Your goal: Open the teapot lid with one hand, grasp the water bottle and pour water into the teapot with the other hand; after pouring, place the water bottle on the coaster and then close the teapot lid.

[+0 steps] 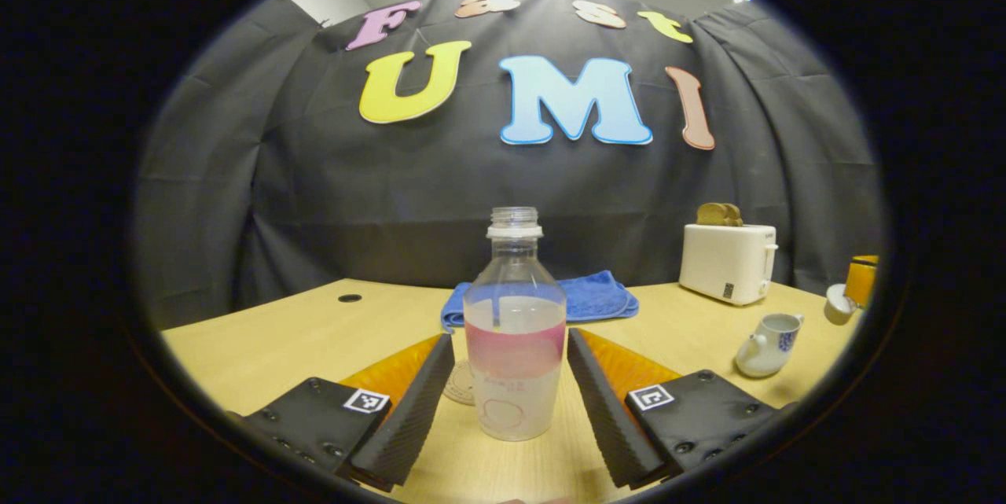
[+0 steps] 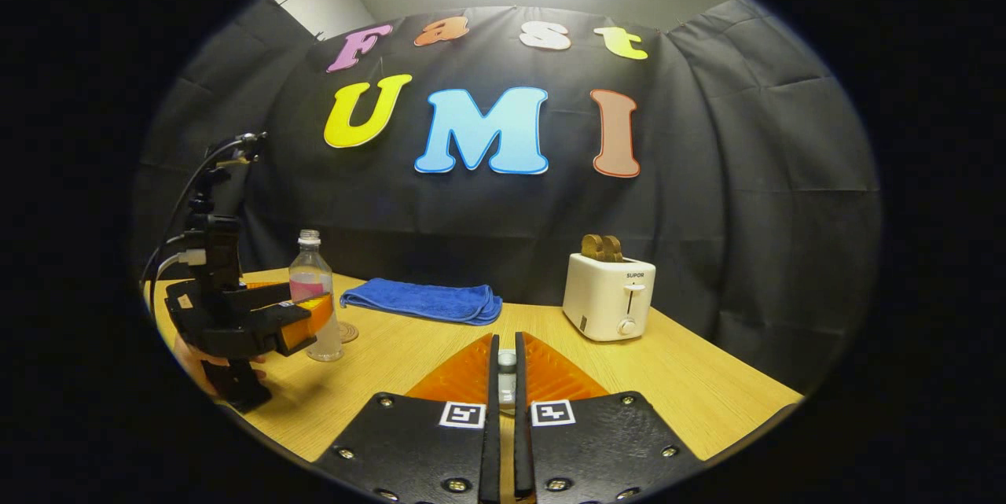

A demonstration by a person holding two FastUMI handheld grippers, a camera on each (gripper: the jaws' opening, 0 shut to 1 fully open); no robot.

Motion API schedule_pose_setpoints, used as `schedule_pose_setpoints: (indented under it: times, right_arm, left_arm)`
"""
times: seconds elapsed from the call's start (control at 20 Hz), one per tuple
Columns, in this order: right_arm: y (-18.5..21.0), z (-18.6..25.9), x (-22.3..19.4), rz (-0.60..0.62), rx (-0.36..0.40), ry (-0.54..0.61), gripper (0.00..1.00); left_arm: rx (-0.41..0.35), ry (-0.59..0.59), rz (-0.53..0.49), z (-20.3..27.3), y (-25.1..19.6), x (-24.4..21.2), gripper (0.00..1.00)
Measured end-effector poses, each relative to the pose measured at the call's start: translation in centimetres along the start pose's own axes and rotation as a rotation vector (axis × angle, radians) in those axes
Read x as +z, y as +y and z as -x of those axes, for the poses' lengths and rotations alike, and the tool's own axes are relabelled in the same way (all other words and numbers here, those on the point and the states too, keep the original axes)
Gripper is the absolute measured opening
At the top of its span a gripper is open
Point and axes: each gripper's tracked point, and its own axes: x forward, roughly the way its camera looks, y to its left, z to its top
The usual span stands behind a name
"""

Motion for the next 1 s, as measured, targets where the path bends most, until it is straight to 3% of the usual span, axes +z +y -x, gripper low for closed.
schedule_pose_setpoints:
  times: [0.3,0.45,0.7,1.0]
  right_arm:
    - [0.5,1.4,-0.3,-0.012,0.019,0.006,0.07]
    - [1.0,2.6,-0.3,-0.03,0.033,0.006,0.07]
    - [2.2,5.8,-0.9,-0.059,0.075,0.014,0.07]
    - [2.3,9.4,-2.3,-0.08,0.079,0.039,0.07]
  left_arm:
    - [-0.015,-0.005,0.014,-1.3,-0.3,0.5,0.99]
    - [-0.02,0.005,0.006,-1.2,-0.4,0.1,0.88]
    - [-0.036,0.017,-0.021,0.1,-0.9,0.2,0.87]
    - [-0.062,0.024,-0.176,2.3,-2.1,0.5,0.87]
